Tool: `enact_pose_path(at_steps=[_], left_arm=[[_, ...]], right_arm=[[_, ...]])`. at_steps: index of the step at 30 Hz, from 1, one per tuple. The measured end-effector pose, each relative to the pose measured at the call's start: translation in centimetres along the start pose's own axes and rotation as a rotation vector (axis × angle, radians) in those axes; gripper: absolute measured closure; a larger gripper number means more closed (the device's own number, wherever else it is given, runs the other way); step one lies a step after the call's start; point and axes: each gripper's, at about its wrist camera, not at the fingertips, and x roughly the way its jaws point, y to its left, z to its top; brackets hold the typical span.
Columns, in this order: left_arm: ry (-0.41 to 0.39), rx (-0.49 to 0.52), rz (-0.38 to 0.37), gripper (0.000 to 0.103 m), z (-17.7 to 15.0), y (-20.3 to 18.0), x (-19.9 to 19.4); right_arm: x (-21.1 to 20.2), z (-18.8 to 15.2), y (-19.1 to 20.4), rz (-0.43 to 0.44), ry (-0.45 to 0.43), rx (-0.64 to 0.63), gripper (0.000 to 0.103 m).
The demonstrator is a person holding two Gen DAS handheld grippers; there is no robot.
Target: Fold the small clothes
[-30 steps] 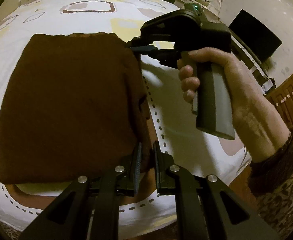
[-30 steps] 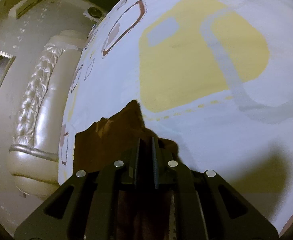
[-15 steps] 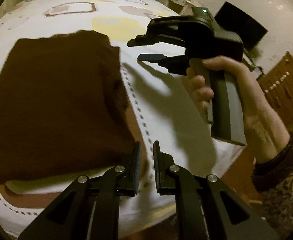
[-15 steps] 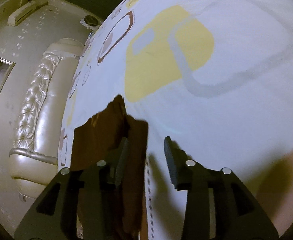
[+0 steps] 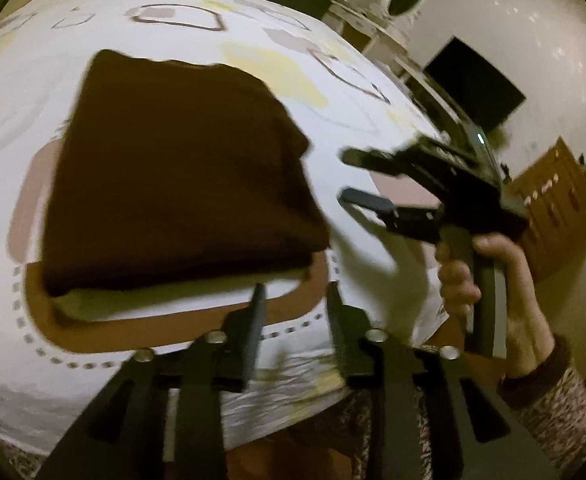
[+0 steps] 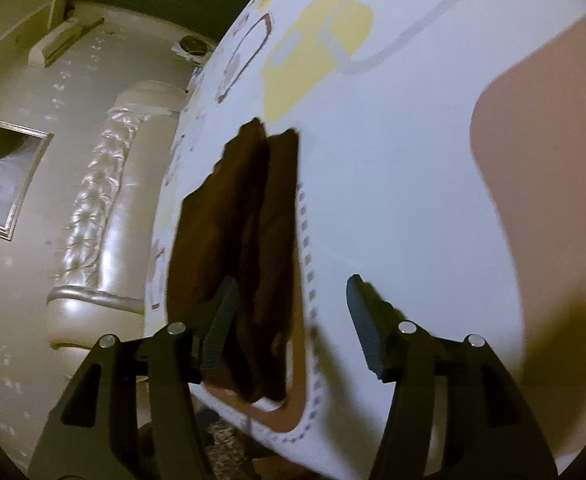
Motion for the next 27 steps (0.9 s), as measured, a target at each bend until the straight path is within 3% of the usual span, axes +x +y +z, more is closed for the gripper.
enact_pose_path(at_steps=[2, 7, 15, 16, 17, 19, 22, 27], left_arm=[[-0.033, -0.024, 0.024, 0.064, -0.1, 1.4, -1.2], [-0.070, -0.106, 0.112, 0.063, -0.1, 5.2, -2.7], [-0.077, -0.131, 0.140, 0.062, -0.8, 7.3, -3.5], [-0.077, -0.126, 0.145, 0.062, -0.6, 7.6, -3.3], [-0.076, -0.120, 0.151, 0.062, -0.7, 7.6, -3.3], [-0.075, -0.116, 0.159, 0.062, -0.8, 7.9, -3.4], [-0.075, -0.130, 0.150, 0.062, -0.7, 8.3, -3.6], [-0.070, -0.127, 0.146, 0.062, -0.8, 8.7, -3.7]], right_arm=[[-0.3, -0.5, 1.1, 0.022, -0.026, -0.014, 0.047], [0.9, -1.4, 3.9, 0.052, 0.014, -0.064, 0.047], [4.1, -1.6, 6.0, -0.050, -0.002, -0.130, 0.048], [4.5, -1.6, 5.8, -0.060, 0.002, -0.118, 0.062], [5.1, -1.5, 5.5, -0.060, 0.013, -0.097, 0.088], [5.6, -1.5, 4.7, -0.038, 0.023, -0.036, 0.090], [4.9, -1.5, 2.0, 0.102, -0.012, 0.137, 0.091], [5.1, -1.9, -0.8, 0.101, -0.017, 0.190, 0.092]])
